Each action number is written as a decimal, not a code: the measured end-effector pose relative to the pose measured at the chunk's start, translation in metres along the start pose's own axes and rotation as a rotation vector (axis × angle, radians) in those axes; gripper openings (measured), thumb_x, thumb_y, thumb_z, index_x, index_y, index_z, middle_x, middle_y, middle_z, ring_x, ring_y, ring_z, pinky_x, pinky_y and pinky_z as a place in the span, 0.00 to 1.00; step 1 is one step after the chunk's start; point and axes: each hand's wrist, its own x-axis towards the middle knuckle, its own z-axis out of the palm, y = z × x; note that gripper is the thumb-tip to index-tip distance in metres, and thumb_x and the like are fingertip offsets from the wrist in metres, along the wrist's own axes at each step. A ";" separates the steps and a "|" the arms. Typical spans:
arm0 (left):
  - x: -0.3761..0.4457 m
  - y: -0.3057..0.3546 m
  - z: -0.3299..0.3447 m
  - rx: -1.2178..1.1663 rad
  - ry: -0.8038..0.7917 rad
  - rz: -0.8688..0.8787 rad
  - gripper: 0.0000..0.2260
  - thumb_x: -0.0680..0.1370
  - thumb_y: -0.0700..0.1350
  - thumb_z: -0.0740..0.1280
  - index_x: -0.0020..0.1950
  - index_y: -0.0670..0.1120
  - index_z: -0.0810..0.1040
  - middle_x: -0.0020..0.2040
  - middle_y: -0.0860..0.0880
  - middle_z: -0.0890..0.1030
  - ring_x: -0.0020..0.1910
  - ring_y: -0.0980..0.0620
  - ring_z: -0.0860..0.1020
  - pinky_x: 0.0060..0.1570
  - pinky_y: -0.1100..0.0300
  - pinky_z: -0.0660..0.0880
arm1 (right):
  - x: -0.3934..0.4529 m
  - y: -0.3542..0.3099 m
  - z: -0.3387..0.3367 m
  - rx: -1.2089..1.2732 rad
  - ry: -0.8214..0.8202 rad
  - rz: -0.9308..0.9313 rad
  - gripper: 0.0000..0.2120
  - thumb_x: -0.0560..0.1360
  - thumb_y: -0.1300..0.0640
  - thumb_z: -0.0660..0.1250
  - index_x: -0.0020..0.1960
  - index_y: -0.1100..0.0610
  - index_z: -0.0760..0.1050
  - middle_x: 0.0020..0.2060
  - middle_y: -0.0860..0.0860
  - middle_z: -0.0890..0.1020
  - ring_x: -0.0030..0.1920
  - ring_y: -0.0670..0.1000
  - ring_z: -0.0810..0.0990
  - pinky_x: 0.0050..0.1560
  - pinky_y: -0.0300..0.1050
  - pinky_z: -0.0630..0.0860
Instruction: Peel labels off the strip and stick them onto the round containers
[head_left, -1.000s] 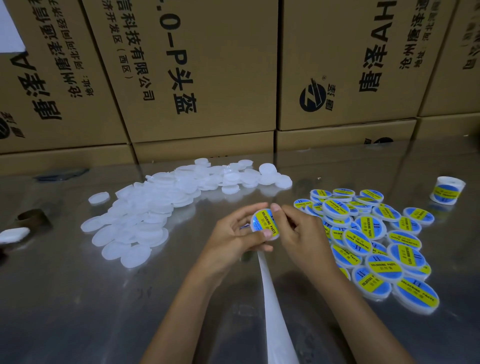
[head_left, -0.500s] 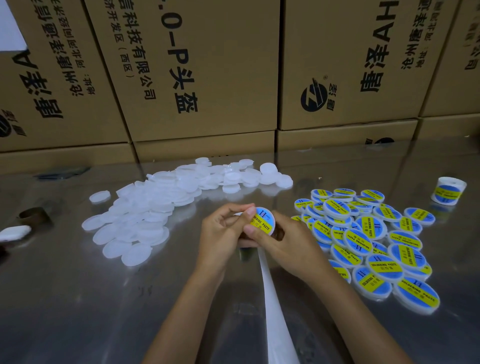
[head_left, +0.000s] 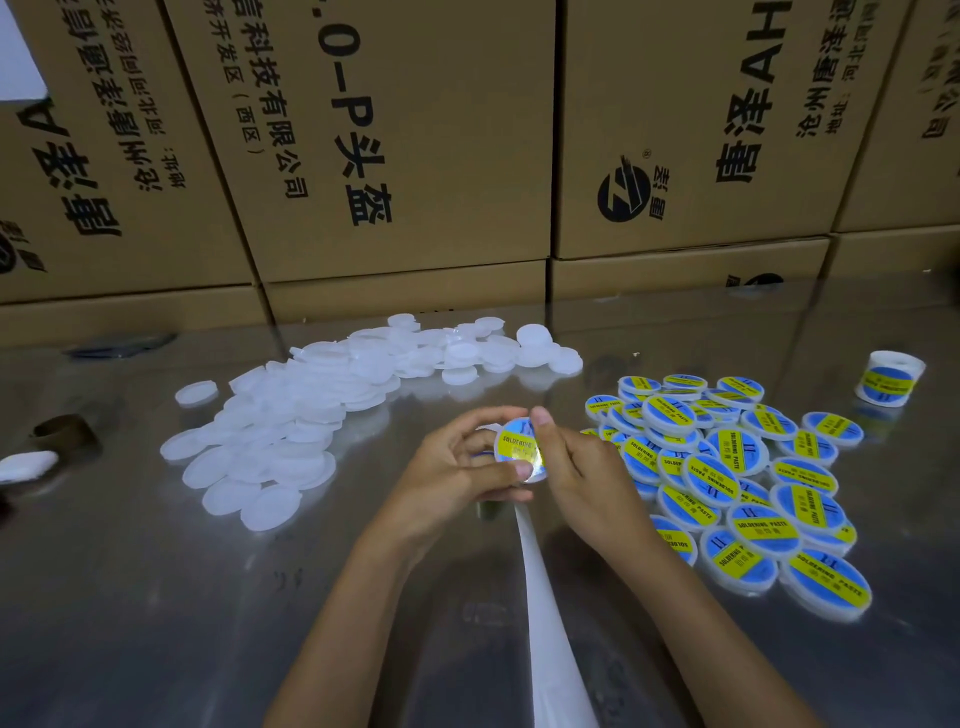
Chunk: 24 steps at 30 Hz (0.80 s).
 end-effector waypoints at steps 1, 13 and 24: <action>0.000 0.000 -0.001 -0.001 0.054 -0.003 0.20 0.72 0.31 0.75 0.62 0.44 0.80 0.51 0.38 0.85 0.48 0.41 0.85 0.42 0.56 0.82 | 0.000 0.000 0.000 0.019 -0.018 0.010 0.28 0.79 0.35 0.51 0.31 0.53 0.68 0.24 0.46 0.70 0.29 0.46 0.69 0.35 0.47 0.69; 0.001 -0.002 0.001 -0.036 0.334 0.046 0.09 0.74 0.39 0.76 0.53 0.45 0.82 0.44 0.41 0.87 0.41 0.45 0.86 0.34 0.59 0.81 | -0.003 -0.002 0.003 0.043 -0.068 -0.021 0.26 0.66 0.31 0.69 0.42 0.55 0.78 0.26 0.45 0.70 0.28 0.43 0.67 0.31 0.42 0.65; 0.003 0.000 0.001 -0.087 0.278 0.050 0.08 0.78 0.42 0.71 0.56 0.49 0.84 0.47 0.41 0.87 0.40 0.45 0.86 0.37 0.59 0.82 | -0.006 -0.007 0.005 -0.100 -0.069 0.028 0.25 0.82 0.39 0.53 0.31 0.52 0.63 0.24 0.41 0.72 0.28 0.45 0.69 0.33 0.44 0.65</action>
